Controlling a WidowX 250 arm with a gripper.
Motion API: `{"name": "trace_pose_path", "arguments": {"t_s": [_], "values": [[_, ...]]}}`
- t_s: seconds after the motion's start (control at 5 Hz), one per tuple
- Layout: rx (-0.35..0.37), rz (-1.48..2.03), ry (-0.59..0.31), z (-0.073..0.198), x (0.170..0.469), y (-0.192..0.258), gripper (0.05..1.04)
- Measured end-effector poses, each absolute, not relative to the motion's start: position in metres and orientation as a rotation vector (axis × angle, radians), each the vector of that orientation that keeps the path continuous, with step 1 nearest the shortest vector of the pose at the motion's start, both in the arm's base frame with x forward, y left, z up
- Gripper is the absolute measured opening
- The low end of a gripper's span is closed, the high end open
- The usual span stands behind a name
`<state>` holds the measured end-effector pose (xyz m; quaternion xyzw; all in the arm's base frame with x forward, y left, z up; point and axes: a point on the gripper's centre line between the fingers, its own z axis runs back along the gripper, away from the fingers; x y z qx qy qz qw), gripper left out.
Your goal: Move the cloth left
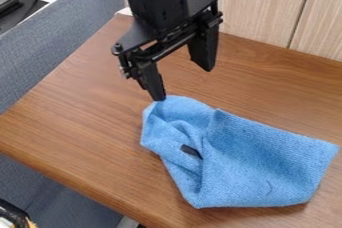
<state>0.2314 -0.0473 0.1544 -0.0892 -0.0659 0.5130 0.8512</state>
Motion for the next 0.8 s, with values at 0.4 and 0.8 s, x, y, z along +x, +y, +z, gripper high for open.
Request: {"name": "trace_pose_path", "arguments": {"t_s": [0.4,0.8], "values": [[-0.153,1.158,-0.124,0.132,0.229,-0.031,0.999],[-0.082,1.207,-0.108,0.088,0.224,-0.022,0.998]]}}
